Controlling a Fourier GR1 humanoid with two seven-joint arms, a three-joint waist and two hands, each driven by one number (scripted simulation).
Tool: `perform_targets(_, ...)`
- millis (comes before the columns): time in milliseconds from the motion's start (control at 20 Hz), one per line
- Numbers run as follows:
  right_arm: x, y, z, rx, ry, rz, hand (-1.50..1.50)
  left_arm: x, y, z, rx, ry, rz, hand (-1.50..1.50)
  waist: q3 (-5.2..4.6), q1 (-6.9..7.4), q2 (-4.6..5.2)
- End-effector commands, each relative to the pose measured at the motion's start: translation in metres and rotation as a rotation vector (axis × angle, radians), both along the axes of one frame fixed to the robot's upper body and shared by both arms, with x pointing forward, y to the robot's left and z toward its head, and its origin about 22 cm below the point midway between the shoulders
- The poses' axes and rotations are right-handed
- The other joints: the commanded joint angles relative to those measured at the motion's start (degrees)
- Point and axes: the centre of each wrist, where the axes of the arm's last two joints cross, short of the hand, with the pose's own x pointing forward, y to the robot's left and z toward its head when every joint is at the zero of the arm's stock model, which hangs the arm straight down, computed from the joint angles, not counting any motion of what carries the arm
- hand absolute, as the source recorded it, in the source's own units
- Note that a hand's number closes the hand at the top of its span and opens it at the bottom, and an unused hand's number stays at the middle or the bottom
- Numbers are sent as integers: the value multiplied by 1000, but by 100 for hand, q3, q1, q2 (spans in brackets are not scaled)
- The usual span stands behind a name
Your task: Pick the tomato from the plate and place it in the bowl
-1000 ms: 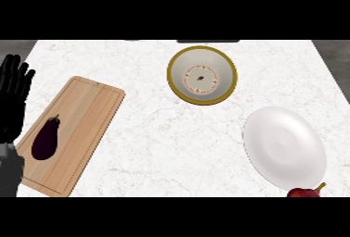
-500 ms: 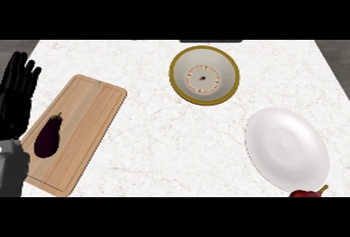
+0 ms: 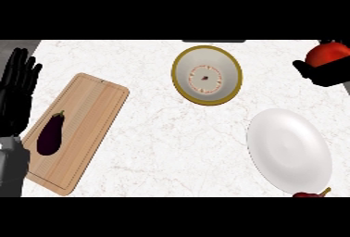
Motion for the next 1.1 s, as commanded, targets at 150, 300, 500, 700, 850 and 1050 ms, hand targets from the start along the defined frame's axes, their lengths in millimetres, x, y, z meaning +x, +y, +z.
perform_targets(150, 45, 66, -21, -13, 104, 42, 150, 1, -12, -22, 4, 4, -4, 0, 2, 6, 28)
perform_targets(300, 58, 94, -56, -23, 147, 51, 150, -5, -6, -15, 3, 7, 9, 0, 4, 39, 30)
perform_targets(500, 84, 100, -86, -29, 160, 39, 150, 0, -1, -1, -10, -1, -2, 0, 6, 78, 45)
perform_targets(700, 91, 127, -110, -124, 173, -13, 150, -10, -5, -6, 3, -10, 1, 0, 5, 129, 47)
perform_targets(850, 100, 130, -131, -150, 209, -60, 150, -13, -9, -12, -13, 1, -17, 0, 6, 119, 45)
perform_targets(1050, 102, 125, -167, -14, 268, -178, -150, -5, -9, -17, 1, 6, -23, 0, 8, 112, 66)
